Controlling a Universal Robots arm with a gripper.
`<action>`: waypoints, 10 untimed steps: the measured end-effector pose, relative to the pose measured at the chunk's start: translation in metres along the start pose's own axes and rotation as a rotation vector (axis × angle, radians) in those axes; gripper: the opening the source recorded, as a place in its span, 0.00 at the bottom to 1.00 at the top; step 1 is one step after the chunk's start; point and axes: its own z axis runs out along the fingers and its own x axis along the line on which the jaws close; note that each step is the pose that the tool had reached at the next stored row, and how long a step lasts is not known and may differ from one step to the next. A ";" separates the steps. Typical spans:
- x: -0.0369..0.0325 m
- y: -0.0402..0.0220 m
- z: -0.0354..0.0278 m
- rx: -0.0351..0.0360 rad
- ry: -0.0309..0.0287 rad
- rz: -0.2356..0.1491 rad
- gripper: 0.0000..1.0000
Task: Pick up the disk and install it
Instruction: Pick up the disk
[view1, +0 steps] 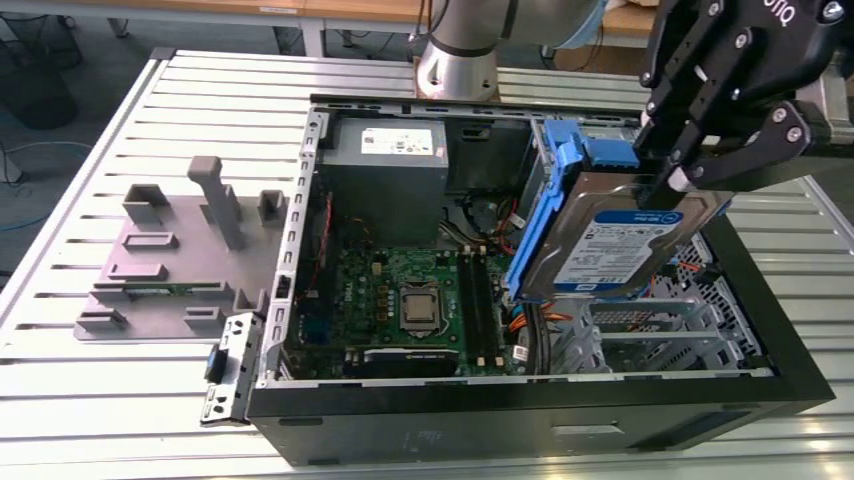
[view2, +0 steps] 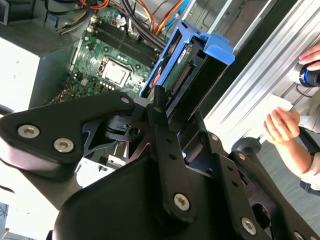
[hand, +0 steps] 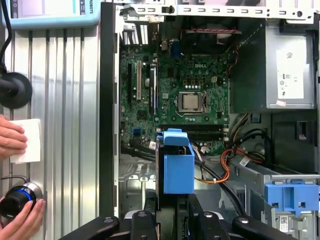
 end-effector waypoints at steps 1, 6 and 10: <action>0.0000 -0.0010 0.0000 -0.0006 -0.0001 0.000 0.35; 0.0004 -0.0013 -0.0001 -0.0010 0.0001 0.000 0.35; 0.0042 -0.0017 -0.0002 -0.0009 0.0000 0.000 0.35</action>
